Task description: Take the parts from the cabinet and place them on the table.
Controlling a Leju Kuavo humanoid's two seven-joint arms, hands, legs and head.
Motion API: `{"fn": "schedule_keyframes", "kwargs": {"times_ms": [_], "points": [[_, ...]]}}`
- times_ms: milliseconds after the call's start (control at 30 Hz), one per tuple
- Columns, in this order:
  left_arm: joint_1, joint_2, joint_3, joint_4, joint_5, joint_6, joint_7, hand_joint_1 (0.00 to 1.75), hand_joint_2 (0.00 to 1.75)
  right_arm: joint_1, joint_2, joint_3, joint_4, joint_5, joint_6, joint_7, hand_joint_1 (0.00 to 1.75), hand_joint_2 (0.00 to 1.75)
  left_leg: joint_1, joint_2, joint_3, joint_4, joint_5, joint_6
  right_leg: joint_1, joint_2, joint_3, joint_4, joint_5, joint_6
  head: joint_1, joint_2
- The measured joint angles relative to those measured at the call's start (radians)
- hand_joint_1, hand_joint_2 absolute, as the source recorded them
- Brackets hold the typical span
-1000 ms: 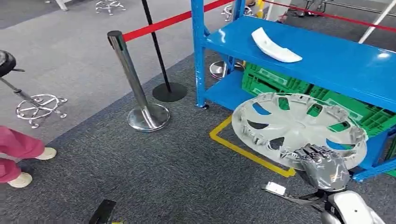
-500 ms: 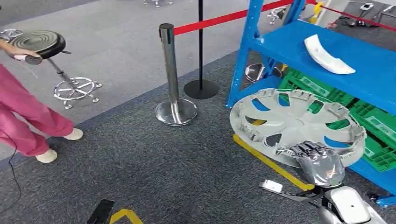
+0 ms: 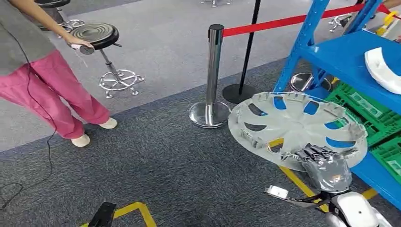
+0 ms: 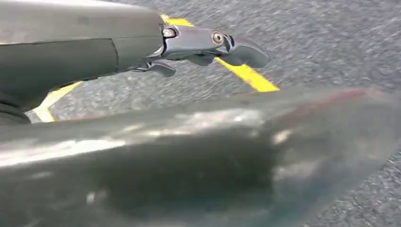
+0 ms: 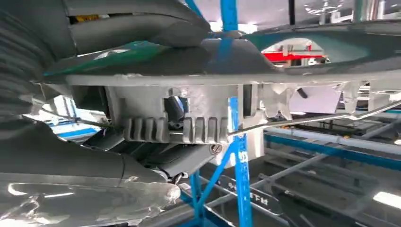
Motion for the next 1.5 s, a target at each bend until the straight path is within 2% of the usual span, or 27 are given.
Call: {"fn": "schedule_keyframes", "kwargs": {"times_ms": [33,67,133,167,200,267,333,467,500,533,567,633,667,733,800,833,967,1000,1033,1100,1167,1200,1267,1300,1333,1367,1500], "points": [[-0.003,-0.001,0.0,0.0,0.0,0.0,0.0,0.0,0.0,0.002,0.0,-0.001,-0.003,0.0,0.0,-0.002,1.75,1.75,-0.003,0.053,-0.02,0.04,-0.026,-0.005,0.002,-0.013,0.001,-0.001,-0.001,-0.007,-0.015,0.0],[-0.007,-0.003,0.0,0.0,0.0,0.0,0.0,0.0,0.0,0.002,0.0,-0.002,-0.006,0.0,0.0,-0.003,1.75,1.75,-0.001,0.08,-0.058,0.116,-0.064,-0.009,0.006,-0.028,0.001,-0.001,-0.002,-0.012,-0.013,0.0],[-0.009,-0.005,0.0,0.0,-0.003,0.0,0.0,0.0,0.0,0.002,0.0,-0.005,-0.006,0.0,0.0,-0.006,1.75,1.75,0.003,0.095,-0.139,0.276,-0.125,-0.01,0.011,-0.061,0.002,-0.001,-0.004,-0.015,-0.014,0.0],[-0.008,-0.005,0.0,0.0,-0.003,0.0,0.0,0.0,0.0,0.002,0.0,-0.006,-0.006,0.001,0.0,-0.006,1.75,1.75,0.004,0.096,-0.155,0.304,-0.125,-0.009,0.012,-0.075,0.003,-0.001,-0.005,-0.016,-0.014,0.0],[-0.006,-0.005,0.0,0.0,-0.004,0.0,0.0,0.0,0.0,0.002,0.0,-0.006,-0.008,0.002,0.0,-0.006,1.75,1.75,0.003,0.096,-0.146,0.286,-0.102,-0.007,0.014,-0.089,0.005,-0.001,-0.007,-0.017,-0.014,0.0],[-0.005,-0.004,0.0,0.0,-0.005,0.0,0.0,0.0,0.0,0.002,0.0,-0.007,-0.011,0.003,0.0,-0.007,1.75,1.75,0.0,0.108,-0.07,0.147,-0.025,0.003,0.015,-0.114,0.011,-0.001,-0.011,-0.016,-0.014,0.0],[-0.009,-0.003,0.0,0.0,-0.005,0.0,0.0,0.0,0.0,0.001,0.0,-0.008,-0.018,0.007,0.0,-0.007,1.75,1.75,-0.017,0.184,0.007,0.013,0.002,0.013,0.022,-0.134,0.018,0.0,-0.019,-0.006,-0.014,0.0],[-0.006,-0.003,0.0,0.0,-0.006,-0.001,0.0,0.0,0.0,-0.004,-0.001,-0.01,-0.024,0.018,0.0,0.0,1.75,1.75,-0.021,0.14,0.008,-0.01,-0.001,0.033,0.024,-0.177,0.031,-0.01,-0.026,0.012,-0.012,0.0],[-0.003,-0.005,0.0,0.0,-0.006,-0.001,0.0,0.0,0.0,-0.005,-0.005,-0.01,-0.029,0.019,0.0,0.005,1.75,1.75,-0.012,0.129,0.017,-0.02,0.003,0.04,0.018,-0.151,0.025,-0.004,-0.036,0.019,-0.01,0.0],[-0.005,-0.003,0.0,0.0,-0.006,-0.001,0.0,0.0,0.0,-0.005,-0.011,-0.011,-0.034,0.02,0.0,0.008,1.75,1.75,-0.011,0.117,0.018,-0.02,0.003,0.044,0.017,-0.098,0.012,0.032,-0.057,0.018,-0.009,0.0],[-0.008,-0.002,0.001,0.0,-0.006,-0.001,0.0,0.0,0.0,-0.004,-0.019,-0.014,-0.036,0.02,0.0,0.012,1.75,1.75,-0.009,0.105,0.018,-0.02,0.003,0.049,0.019,-0.07,-0.023,0.103,-0.092,0.019,-0.005,0.0],[-0.01,-0.004,0.001,0.0,-0.006,-0.004,0.0,0.0,0.0,-0.005,-0.031,-0.021,-0.037,0.021,0.0,0.014,1.75,1.75,-0.01,0.081,0.018,-0.019,0.002,0.051,0.02,-0.052,-0.104,0.256,-0.15,0.023,-0.001,0.0],[-0.008,-0.005,0.001,0.0,-0.006,-0.005,0.0,0.0,0.0,-0.004,-0.033,-0.021,-0.039,0.021,0.0,0.014,1.75,1.75,-0.01,0.067,0.019,-0.019,0.002,0.051,0.02,-0.052,-0.131,0.295,-0.152,0.023,-0.002,0.0],[-0.005,-0.008,0.001,0.0,-0.006,-0.007,0.0,0.0,0.0,-0.004,-0.037,-0.023,-0.039,0.021,0.0,0.016,1.75,1.75,-0.006,0.034,0.022,-0.017,0.002,0.051,0.018,-0.051,-0.113,0.226,-0.081,0.025,-0.002,0.0],[-0.006,-0.008,0.001,0.0,-0.006,-0.008,0.0,0.0,0.0,-0.005,-0.044,-0.024,-0.043,0.023,0.0,0.021,1.75,1.75,-0.001,0.006,0.025,-0.013,0.001,0.044,0.008,-0.021,-0.038,0.055,0.01,0.033,-0.001,0.0],[-0.007,-0.007,0.001,0.0,-0.006,-0.008,0.0,0.0,0.0,-0.005,-0.046,-0.024,-0.044,0.024,0.0,0.022,1.75,1.75,-0.003,-0.007,0.021,-0.011,0.001,0.035,-0.001,0.036,-0.017,0.015,-0.002,0.037,-0.001,0.0],[0.003,-0.006,0.001,0.0,-0.006,-0.009,0.0,0.0,0.0,-0.007,-0.05,-0.025,-0.05,0.027,0.0,0.024,1.75,1.75,0.003,-0.048,0.002,-0.01,0.015,0.014,0.009,0.005,-0.009,0.006,0.004,0.009,-0.002,0.0],[0.004,-0.003,0.002,0.0,-0.006,-0.009,0.0,0.0,0.0,-0.007,-0.051,-0.025,-0.05,0.027,0.0,0.025,1.75,1.75,0.005,-0.043,-0.001,-0.006,0.009,0.01,0.003,-0.009,-0.006,0.002,0.007,0.001,-0.002,0.0],[0.003,-0.004,0.002,0.0,-0.006,-0.009,0.0,0.0,0.0,-0.006,-0.053,-0.025,-0.054,0.026,0.0,0.028,1.75,1.75,-0.005,0.021,-0.012,0.019,-0.01,0.006,0.006,-0.02,-0.005,0.002,0.006,-0.007,-0.008,0.0],[-0.003,-0.006,0.002,0.0,-0.006,-0.009,0.0,0.0,0.0,-0.005,-0.061,-0.028,-0.061,0.024,0.0,0.03,1.75,1.75,-0.002,0.082,-0.08,0.159,-0.083,-0.001,0.013,-0.048,-0.005,0.002,0.005,-0.015,-0.012,0.0],[-0.003,-0.008,0.002,0.0,-0.007,-0.009,0.0,0.0,0.0,-0.006,-0.067,-0.032,-0.062,0.022,0.0,0.031,1.75,1.75,0.001,0.095,-0.149,0.298,-0.128,0.0,0.018,-0.077,-0.005,0.002,0.003,-0.018,-0.013,0.0],[-0.001,-0.008,0.002,0.0,-0.007,-0.009,0.0,0.0,0.0,-0.006,-0.069,-0.033,-0.063,0.021,0.0,0.032,1.75,1.75,0.001,0.095,-0.151,0.301,-0.118,0.002,0.019,-0.09,-0.005,0.002,0.002,-0.019,-0.013,0.0],[0.0,-0.008,0.002,0.0,-0.008,-0.009,0.0,0.0,0.0,-0.007,-0.073,-0.034,-0.064,0.02,0.0,0.033,1.75,1.75,-0.001,0.098,-0.096,0.198,-0.054,0.008,0.021,-0.115,-0.003,0.002,0.001,-0.019,-0.013,0.0],[-0.001,-0.008,0.002,0.0,-0.008,-0.009,0.0,0.0,0.0,-0.007,-0.076,-0.035,-0.065,0.02,0.0,0.033,1.75,1.75,-0.005,0.118,-0.044,0.107,-0.017,0.014,0.022,-0.126,0.0,0.002,-0.001,-0.017,-0.013,0.0],[-0.003,-0.008,0.002,0.0,-0.008,-0.009,0.0,0.0,0.0,-0.007,-0.078,-0.037,-0.068,0.019,0.0,0.033,1.75,1.75,-0.013,0.176,0.003,0.032,0.0,0.022,0.023,-0.136,0.003,0.002,-0.004,-0.014,-0.013,0.0],[-0.007,-0.008,0.002,0.0,-0.008,-0.009,0.0,0.0,0.0,-0.006,-0.08,-0.039,-0.07,0.019,0.0,0.033,1.75,1.75,-0.026,0.193,0.014,-0.001,-0.013,0.024,0.032,-0.145,0.001,0.007,-0.011,-0.005,-0.014,0.0],[-0.004,-0.008,0.002,0.0,-0.008,-0.009,0.0,0.0,0.0,-0.011,-0.084,-0.04,-0.074,0.018,0.0,0.034,1.75,1.75,-0.023,0.14,0.016,-0.01,-0.009,0.042,0.029,-0.189,0.025,-0.008,-0.018,0.015,-0.011,0.0]]}}
